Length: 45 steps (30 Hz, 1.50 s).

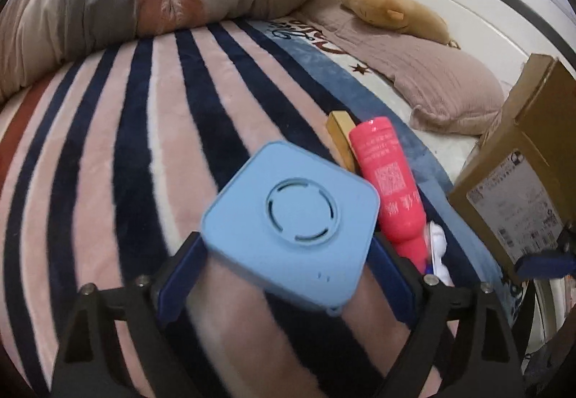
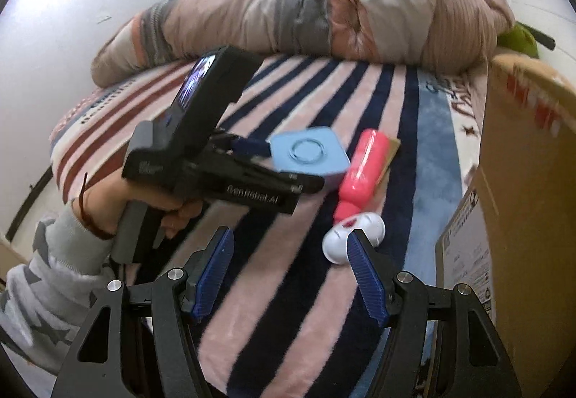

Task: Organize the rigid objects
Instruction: 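Grasp the light-blue square box with the left gripper, right gripper assisting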

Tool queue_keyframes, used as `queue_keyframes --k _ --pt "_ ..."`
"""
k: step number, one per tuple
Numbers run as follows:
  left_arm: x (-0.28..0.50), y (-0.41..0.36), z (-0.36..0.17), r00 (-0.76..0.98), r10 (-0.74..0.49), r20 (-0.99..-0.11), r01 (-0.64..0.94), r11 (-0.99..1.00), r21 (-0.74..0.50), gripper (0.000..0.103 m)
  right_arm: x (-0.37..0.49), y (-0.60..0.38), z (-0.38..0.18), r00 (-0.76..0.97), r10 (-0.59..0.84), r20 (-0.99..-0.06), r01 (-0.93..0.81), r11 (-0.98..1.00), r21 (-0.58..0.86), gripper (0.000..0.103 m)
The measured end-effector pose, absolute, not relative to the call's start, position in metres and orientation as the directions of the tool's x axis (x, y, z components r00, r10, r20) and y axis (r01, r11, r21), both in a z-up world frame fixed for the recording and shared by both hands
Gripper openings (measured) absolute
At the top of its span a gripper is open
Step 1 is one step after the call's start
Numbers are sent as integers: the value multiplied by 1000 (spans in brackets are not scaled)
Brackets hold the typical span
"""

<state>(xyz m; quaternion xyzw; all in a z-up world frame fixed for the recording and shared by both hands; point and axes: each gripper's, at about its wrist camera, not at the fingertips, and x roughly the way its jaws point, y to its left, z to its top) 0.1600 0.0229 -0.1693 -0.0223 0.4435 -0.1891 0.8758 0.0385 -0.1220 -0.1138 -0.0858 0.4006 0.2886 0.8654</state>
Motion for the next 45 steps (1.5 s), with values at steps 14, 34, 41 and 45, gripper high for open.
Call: queue_keyframes --k 14,34,41,45 --pt "111 35 -165 516 -376 -770 299 921 -250 88 31 -114 -138 467 429 -773 -608 791 72 62" --pt "55 57 -165 408 -568 -715 321 822 -470 88 28 -71 -173 456 510 -730 -687 723 76 87" --pt "61 56 -169 405 -575 -711 314 817 -483 87 42 -52 -180 449 499 -741 -711 702 41 78" --pt "60 54 -165 411 -570 -712 312 821 -477 88 36 -51 -173 484 482 -731 -706 708 0 78"
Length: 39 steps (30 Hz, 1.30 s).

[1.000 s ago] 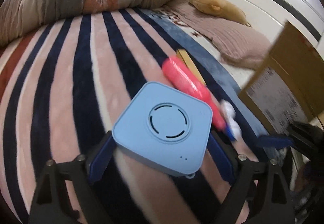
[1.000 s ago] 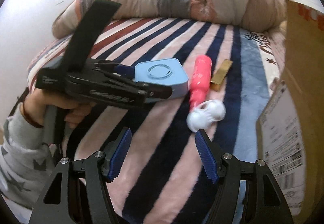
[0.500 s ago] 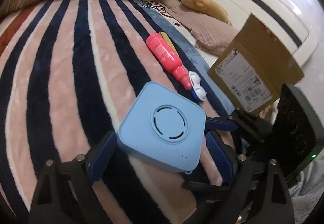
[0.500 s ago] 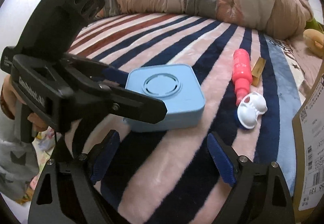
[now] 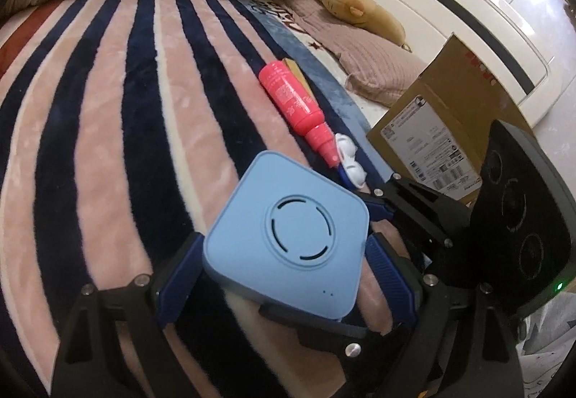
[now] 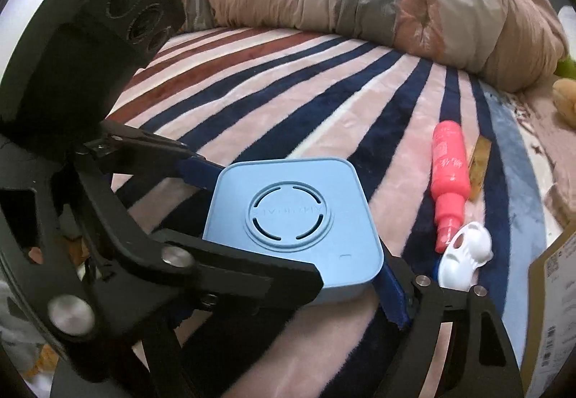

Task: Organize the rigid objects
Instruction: 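Grasp the light-blue square box with the left gripper, right gripper assisting, then lower the light-blue box into the cardboard box and open the grippers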

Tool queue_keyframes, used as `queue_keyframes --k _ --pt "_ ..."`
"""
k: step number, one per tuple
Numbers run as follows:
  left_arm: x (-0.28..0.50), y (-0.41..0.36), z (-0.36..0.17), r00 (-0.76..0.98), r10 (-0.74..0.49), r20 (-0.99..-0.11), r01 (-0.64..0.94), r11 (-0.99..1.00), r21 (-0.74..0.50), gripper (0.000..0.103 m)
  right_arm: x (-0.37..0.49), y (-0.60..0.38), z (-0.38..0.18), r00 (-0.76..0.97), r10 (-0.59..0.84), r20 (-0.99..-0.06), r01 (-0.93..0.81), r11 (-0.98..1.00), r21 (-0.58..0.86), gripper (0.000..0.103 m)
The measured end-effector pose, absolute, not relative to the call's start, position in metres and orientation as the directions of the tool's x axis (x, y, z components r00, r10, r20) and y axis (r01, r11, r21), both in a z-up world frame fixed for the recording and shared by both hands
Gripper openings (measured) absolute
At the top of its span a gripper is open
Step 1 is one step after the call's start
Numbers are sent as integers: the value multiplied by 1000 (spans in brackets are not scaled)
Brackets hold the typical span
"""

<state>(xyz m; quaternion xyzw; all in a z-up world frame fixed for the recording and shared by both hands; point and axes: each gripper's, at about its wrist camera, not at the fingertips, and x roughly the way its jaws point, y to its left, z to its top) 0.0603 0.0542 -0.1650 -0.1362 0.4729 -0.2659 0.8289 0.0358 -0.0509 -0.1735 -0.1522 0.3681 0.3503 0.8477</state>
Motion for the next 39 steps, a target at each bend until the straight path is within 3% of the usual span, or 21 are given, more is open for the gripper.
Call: queue_keyframes --k 13,23,31,39 --pt "18 10 -47 563 -553 -614 462 827 -321 88 -8 -94 -71 660 500 -561 -652 751 -98 78" --pt "26 -95 37 550 -598 -583 645 748 -158 88 -17 -196 3 803 413 -430 -489 869 -79 78" --pt "68 -185 27 419 -637 -648 731 659 -176 88 8 -273 -1 809 305 -503 -370 929 -31 78" --pt "87 -235 -5 344 -574 -743 750 645 -151 88 29 -314 -30 748 289 -598 -337 941 33 79"
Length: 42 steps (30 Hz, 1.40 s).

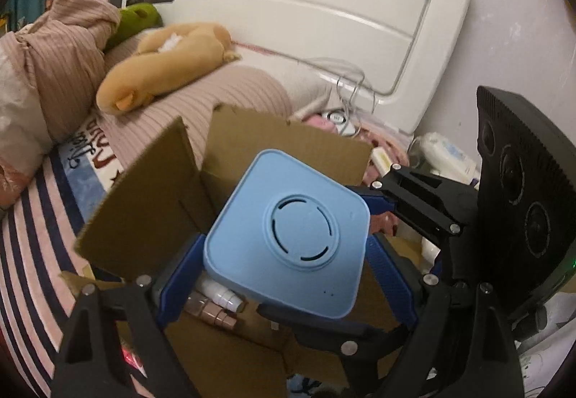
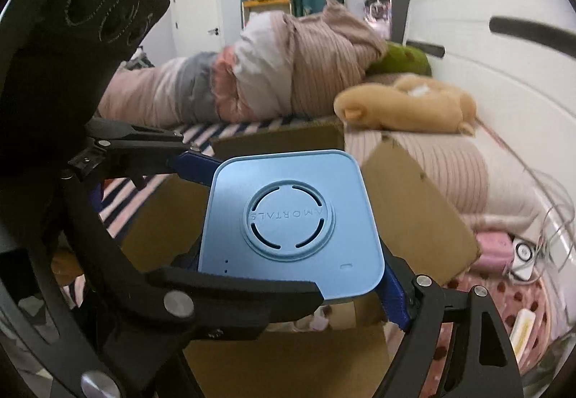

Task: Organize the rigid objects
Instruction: 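Lower the light-blue box into the cardboard box and open the grippers, then grasp the gold tube with the left gripper while the right grasps the white earbud case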

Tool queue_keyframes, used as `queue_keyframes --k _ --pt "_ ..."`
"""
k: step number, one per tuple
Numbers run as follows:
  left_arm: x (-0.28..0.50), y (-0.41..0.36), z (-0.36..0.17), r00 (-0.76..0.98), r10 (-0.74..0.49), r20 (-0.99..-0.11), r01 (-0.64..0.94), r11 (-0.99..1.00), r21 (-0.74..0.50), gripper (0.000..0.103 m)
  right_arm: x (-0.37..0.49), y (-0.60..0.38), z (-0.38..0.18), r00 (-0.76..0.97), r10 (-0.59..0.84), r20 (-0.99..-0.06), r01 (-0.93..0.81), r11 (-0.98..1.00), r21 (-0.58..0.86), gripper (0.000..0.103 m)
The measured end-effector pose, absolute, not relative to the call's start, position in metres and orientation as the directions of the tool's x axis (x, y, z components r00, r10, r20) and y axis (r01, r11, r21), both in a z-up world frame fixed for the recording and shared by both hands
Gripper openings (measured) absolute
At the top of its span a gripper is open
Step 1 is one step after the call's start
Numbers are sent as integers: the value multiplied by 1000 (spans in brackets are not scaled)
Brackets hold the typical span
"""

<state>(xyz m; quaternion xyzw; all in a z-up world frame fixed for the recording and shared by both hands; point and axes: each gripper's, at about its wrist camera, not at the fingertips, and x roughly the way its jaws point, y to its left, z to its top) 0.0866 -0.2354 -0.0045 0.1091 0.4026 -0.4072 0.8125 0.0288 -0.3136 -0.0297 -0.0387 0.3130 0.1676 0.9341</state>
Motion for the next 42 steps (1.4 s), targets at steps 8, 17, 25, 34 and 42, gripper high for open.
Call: queue_keyframes --k 8,17,25,34,42 --pt "90 -234 -7 351 -553 -756 738 660 -140 88 26 -315 -42 732 278 -623 -330 943 33 92" --pt "80 -211 6 382 -588 -713 725 669 -163 88 19 -310 -34 734 292 -614 -332 942 51 95" --pt "71 -150 23 485 -580 -654 648 741 -175 88 6 -283 -7 790 262 -555 -319 948 -6 95" --pt "62 -39 20 637 -471 -610 475 863 -171 88 -10 -210 26 847 289 -447 -374 921 -112 103" --pt "54 61 -18 711 -360 -604 295 932 -208 88 5 -129 -15 718 439 -541 -558 827 -69 103"
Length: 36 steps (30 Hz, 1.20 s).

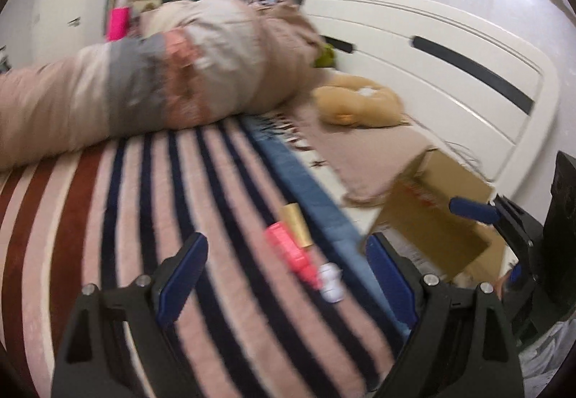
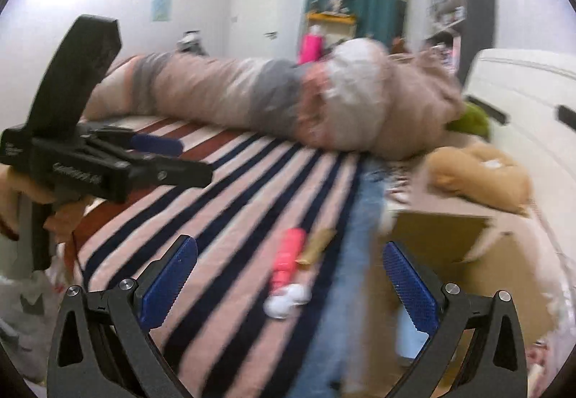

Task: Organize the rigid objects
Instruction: 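Grasp the gold tube with the left gripper while the right grasps the white earbud case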

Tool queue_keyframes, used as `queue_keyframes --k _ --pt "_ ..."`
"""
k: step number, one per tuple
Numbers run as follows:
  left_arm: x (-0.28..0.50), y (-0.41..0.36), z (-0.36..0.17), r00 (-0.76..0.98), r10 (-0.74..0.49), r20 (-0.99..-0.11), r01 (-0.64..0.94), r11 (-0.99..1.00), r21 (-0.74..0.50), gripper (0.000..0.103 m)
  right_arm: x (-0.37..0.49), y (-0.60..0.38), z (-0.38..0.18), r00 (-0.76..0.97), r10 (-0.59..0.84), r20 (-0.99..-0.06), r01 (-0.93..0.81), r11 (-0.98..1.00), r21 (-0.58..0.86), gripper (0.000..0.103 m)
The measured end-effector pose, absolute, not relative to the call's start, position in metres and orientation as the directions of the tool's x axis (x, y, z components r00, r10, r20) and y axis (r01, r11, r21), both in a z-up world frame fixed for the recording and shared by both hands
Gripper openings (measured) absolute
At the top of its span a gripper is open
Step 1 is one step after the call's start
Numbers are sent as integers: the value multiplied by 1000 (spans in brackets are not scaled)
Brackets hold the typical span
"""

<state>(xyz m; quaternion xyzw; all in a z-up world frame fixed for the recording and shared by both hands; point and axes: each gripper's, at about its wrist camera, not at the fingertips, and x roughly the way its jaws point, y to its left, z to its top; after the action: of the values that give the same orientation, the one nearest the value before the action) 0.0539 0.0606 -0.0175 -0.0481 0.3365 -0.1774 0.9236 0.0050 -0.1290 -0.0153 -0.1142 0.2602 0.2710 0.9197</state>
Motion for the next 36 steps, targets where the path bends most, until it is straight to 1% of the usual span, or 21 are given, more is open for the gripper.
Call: queue_keyframes --k 1,2,3,4,5,6,10,12,15,18,19,20,21,23,25,26,27,32,36 --pt "54 69 -26 712 -345 -612 274 938 -210 88 8 -122 -24 690 478 -543 -588 808 -37 103" --pt "54 78 -36 712 -331 -619 252 944 -214 88 10 -114 -33 680 487 -548 -601 799 -36 102" --pt "55 84 -45 711 -319 -627 231 948 -219 88 6 -102 -43 721 438 -537 -580 805 -123 99" --pt "55 90 -55 708 -308 -636 213 951 -223 88 5 -94 -52 736 404 -544 -569 804 -172 97" --pt "56 94 -64 703 -300 -645 201 953 -226 88 6 -87 -61 731 391 -559 -570 801 -185 92" --pt "57 99 -74 695 -300 -653 192 953 -233 88 9 -83 -71 714 397 -577 -579 798 -168 90" --pt "61 107 -109 662 -321 -677 171 944 -281 88 24 -83 -102 647 403 -647 -571 819 -60 90" --pt "64 105 -120 652 -325 -685 162 942 -293 88 36 -90 -118 642 355 -679 -514 857 -38 82" --pt "69 98 -137 626 -344 -700 165 936 -312 88 50 -104 -140 628 308 -715 -432 902 9 75" --pt "74 92 -148 604 -357 -713 171 931 -321 88 59 -116 -154 644 232 -729 -344 939 -4 71" --pt "74 91 -151 600 -359 -715 172 931 -323 88 61 -119 -157 646 221 -731 -326 945 -2 70" --pt "75 90 -153 596 -363 -716 173 929 -327 88 64 -122 -160 642 225 -733 -318 948 12 68" --pt "74 90 -155 593 -368 -716 174 927 -331 88 68 -126 -162 629 243 -738 -315 948 44 62" --pt "75 88 -156 590 -376 -715 178 924 -340 88 74 -130 -165 614 263 -744 -310 947 79 56" --pt "74 86 -156 588 -378 -715 179 923 -340 88 77 -131 -166 624 247 -742 -301 952 64 47" --pt "74 86 -157 586 -379 -716 180 923 -341 88 76 -131 -166 627 245 -739 -299 952 62 39" --pt "73 85 -157 584 -379 -717 181 923 -341 88 75 -131 -166 629 254 -735 -301 951 70 28" --pt "74 79 -155 575 -385 -722 192 921 -338 88 63 -132 -165 637 263 -724 -320 945 62 26" --pt "81 65 -151 561 -416 -716 227 909 -351 88 52 -136 -165 639 256 -725 -316 947 56 26"
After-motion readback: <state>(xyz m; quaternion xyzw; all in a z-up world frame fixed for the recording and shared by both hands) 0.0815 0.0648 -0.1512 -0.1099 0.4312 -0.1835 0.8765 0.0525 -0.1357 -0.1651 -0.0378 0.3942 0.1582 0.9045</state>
